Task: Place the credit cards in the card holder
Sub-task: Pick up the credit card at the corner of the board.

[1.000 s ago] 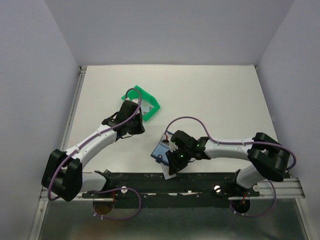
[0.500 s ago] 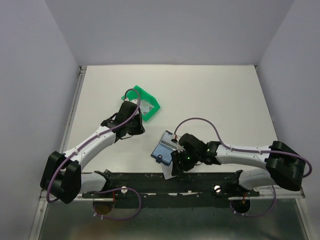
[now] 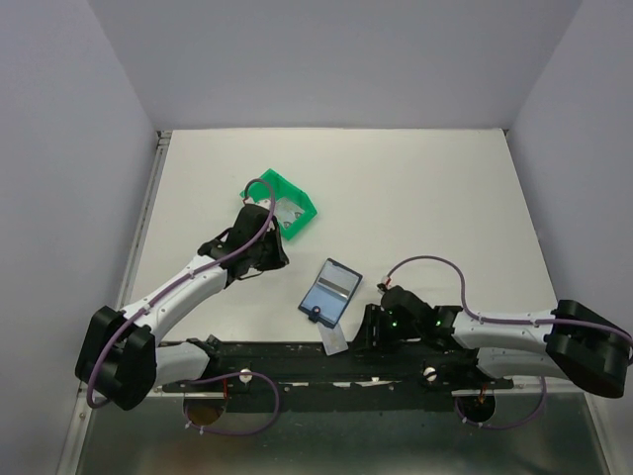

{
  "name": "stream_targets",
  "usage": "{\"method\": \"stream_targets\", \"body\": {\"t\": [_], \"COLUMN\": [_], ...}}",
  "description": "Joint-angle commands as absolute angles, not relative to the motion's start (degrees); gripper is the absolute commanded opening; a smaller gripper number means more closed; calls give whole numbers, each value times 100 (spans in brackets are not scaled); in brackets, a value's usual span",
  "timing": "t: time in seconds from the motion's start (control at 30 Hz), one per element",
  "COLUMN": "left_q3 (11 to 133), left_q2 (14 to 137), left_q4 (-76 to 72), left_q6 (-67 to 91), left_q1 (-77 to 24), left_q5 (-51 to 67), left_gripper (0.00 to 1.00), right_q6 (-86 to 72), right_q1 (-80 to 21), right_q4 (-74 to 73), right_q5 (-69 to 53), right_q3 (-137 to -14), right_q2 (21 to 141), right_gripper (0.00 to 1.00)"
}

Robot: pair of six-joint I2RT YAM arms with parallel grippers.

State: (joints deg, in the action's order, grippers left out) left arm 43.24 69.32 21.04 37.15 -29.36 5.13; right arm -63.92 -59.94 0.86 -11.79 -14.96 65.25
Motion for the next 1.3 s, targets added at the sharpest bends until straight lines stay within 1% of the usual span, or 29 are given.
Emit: {"method": "stream_targets", "body": {"t": [0.0,0.27,0.47,0.53,0.77,0.9,1.27], "left_q3": [4333,4377,4377,4394,4403,4421,4412], "left_q2": [6794,6926,6996,7022,7093,7163,7242], "left_q4": [2083,2057,2030,2013,1960,1916,1855], "left_q6": [3823,3832,3797,3788,3753,3744,3718], "left_q1": [-2997,-3015,-3023,-3015,-3023,-3023,-3023], "left_q5": [519,518,501,501,483,501,510], "left_gripper": [3,3,3,3,3,3,3], "right_q6": [-7435,-7804,-7857,-7875,-7814,-7831,-7709], "right_q1": [-6047,-6117,-6143,-6152,-6170,-6170,-6170], "right_q4": [1107,1204,1327,1572,1696,1749,1670], "right_q5": [-704,-369,-527,-615,-580,-571,-316], "right_q3": [-1161,-1143,-1309,-1327,-1450,-1520,-1467], "right_q2": [6469,6767,7285,7505,7769,7936,7656], "right_gripper": [57,56,55,54,48,42,34]}}
